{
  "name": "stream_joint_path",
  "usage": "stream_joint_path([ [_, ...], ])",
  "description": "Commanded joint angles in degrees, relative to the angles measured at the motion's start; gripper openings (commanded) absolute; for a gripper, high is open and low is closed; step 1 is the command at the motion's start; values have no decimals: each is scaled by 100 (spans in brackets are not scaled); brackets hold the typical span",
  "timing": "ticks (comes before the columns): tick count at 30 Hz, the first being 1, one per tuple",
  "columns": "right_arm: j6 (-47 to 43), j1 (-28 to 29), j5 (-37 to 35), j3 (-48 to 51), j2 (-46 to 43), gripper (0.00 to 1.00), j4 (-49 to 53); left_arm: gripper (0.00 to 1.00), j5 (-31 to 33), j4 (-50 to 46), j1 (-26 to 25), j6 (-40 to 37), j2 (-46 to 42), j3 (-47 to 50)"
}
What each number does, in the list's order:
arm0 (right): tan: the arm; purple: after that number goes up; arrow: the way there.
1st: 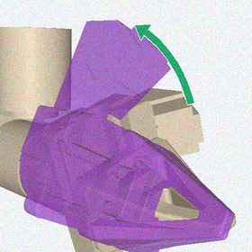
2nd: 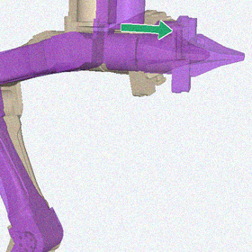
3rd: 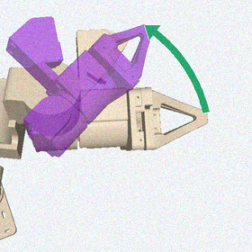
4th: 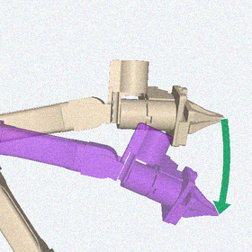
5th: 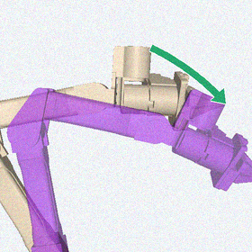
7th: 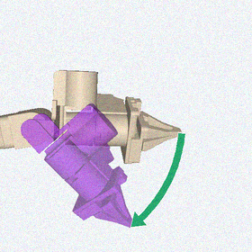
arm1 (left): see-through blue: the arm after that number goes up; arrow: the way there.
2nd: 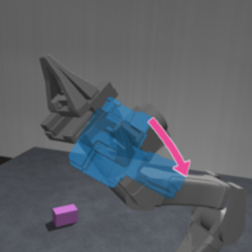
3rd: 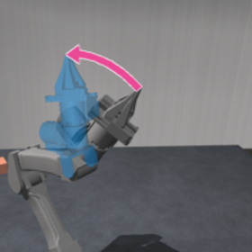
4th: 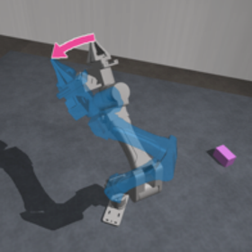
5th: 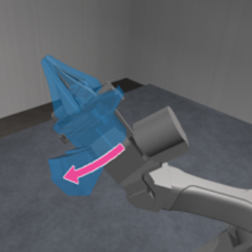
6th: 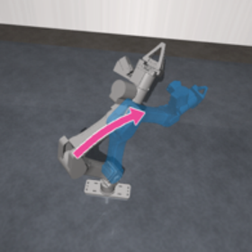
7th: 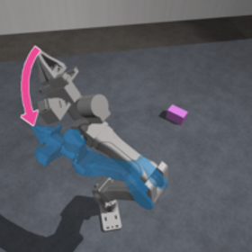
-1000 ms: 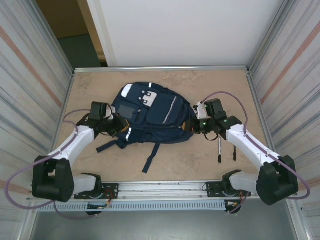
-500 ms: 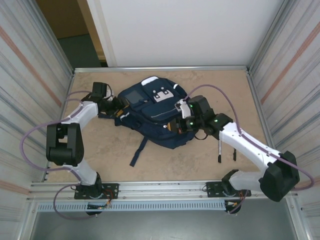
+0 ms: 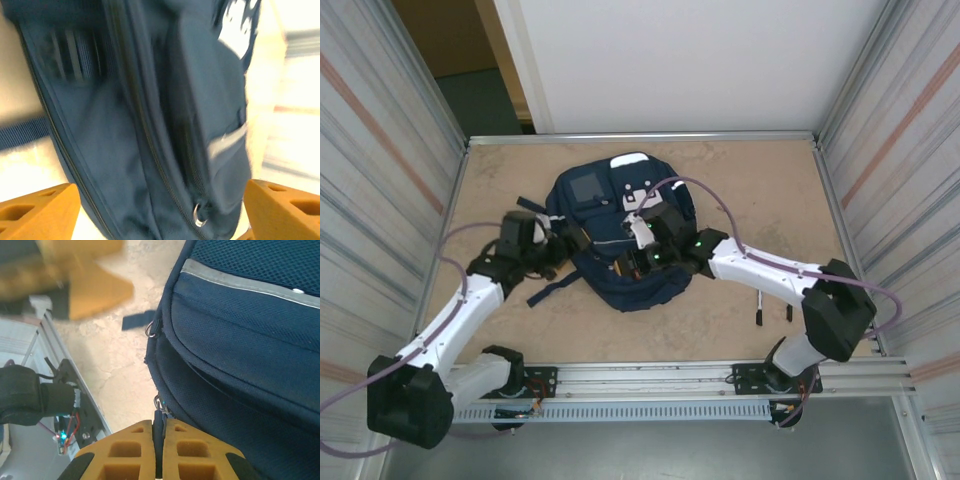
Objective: Pack the student bag
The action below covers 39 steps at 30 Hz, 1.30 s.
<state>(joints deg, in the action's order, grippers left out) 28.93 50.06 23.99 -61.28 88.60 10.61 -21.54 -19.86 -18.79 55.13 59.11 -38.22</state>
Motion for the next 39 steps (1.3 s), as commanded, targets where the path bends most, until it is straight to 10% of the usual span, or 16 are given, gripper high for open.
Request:
stream_joint_path([
  [1,236,209,195,-344,262,0,-660,80,515,524,-400,963,-55,355],
  [8,307,580,263,-507,696,0,-743,49,1702,765,-679,600,-5,235],
  [16,181,594,-207,3,218,0,-535,0,1418,1357,-625,282,232,396],
  [28,-483,-20,-1353,1573,-1162,0,173,0,254,945,714,-530,331,426],
  [37,-446,-82,-920,1582,-1462,0,-126,0,-368,803,916,-1171,1586,-501],
  [39,-390,21,-800,1399,-1326,0,-347,43,-738,1021,866,-908,1917,-557],
])
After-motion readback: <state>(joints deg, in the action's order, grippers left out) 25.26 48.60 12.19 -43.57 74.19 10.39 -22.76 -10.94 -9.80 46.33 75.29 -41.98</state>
